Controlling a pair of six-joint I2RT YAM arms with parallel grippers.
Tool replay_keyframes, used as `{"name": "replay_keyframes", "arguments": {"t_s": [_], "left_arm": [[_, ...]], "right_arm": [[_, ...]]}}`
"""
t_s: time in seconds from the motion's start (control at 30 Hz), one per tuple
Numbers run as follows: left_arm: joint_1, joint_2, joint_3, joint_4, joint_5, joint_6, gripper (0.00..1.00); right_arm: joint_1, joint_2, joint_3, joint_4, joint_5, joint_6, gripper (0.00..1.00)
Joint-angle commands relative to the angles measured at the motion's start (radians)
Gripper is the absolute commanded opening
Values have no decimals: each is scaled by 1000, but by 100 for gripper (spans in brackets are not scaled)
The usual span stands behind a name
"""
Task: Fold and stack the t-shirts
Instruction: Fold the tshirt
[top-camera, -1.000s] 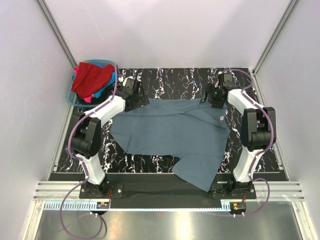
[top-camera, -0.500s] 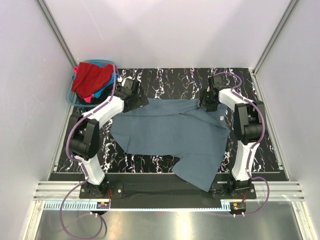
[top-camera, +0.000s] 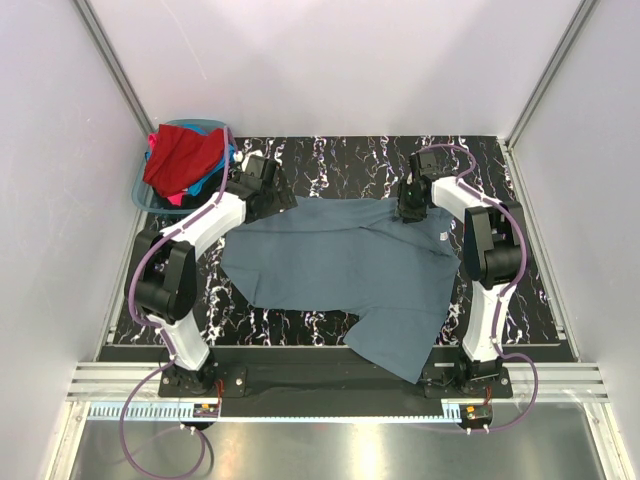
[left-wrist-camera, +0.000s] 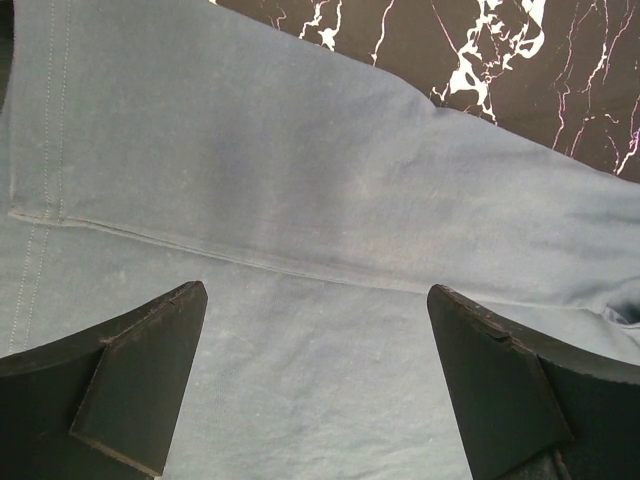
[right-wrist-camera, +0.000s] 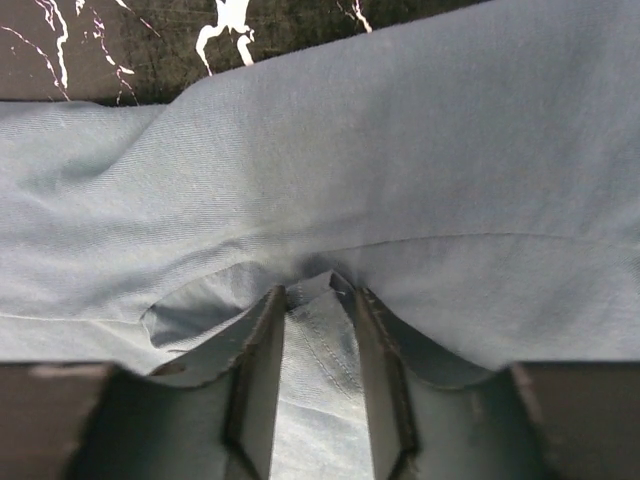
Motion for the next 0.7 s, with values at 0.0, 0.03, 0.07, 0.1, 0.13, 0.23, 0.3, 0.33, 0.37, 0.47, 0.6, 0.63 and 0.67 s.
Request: {"name": "replay_keyframes", "arguments": {"t_s": [0.0, 0.03, 0.07, 0.1, 0.13, 0.23, 0.3, 0.33, 0.37, 0.47, 0.6, 0.63, 0.67], "left_arm": [[-3, -45, 8, 21, -33, 18, 99], [-3, -45, 8, 21, -33, 18, 99], [-3, -44, 8, 21, -30, 18, 99], [-3, -44, 6, 21, -27, 16, 99], [-3, -44, 5, 21, -27, 16, 99], [-4, -39, 5, 22, -24, 19, 99], [-3, -39, 0, 21, -23, 19, 99], [-4, -42, -1, 21, -23, 19, 99], [-4, -42, -3, 22, -23, 21, 99], [-4, -51, -9, 24, -23, 24, 99], [-4, -59, -17, 24, -21, 26, 99], [-4, -58, -18, 22, -20, 24, 99], [-6, -56, -18, 22, -16, 24, 99]], "right_arm": [[17, -18, 20, -5, 12, 10, 39], [20, -30, 17, -3, 9, 11, 38], [22, -38, 10, -6, 9, 16, 35], [26, -44, 7, -6, 7, 19, 34], [26, -52, 2, -8, 6, 20, 32], [31, -76, -18, -8, -9, 27, 26], [32, -79, -32, -9, -19, 30, 19], [34, -78, -35, -9, -19, 33, 17], [32, -76, -40, -12, -17, 33, 15], [32, -93, -58, -32, -11, 45, 11], [46, -156, -110, -34, -20, 65, 13], [52, -179, -119, -34, -22, 66, 13], [54, -190, -136, -35, -38, 71, 13]]}}
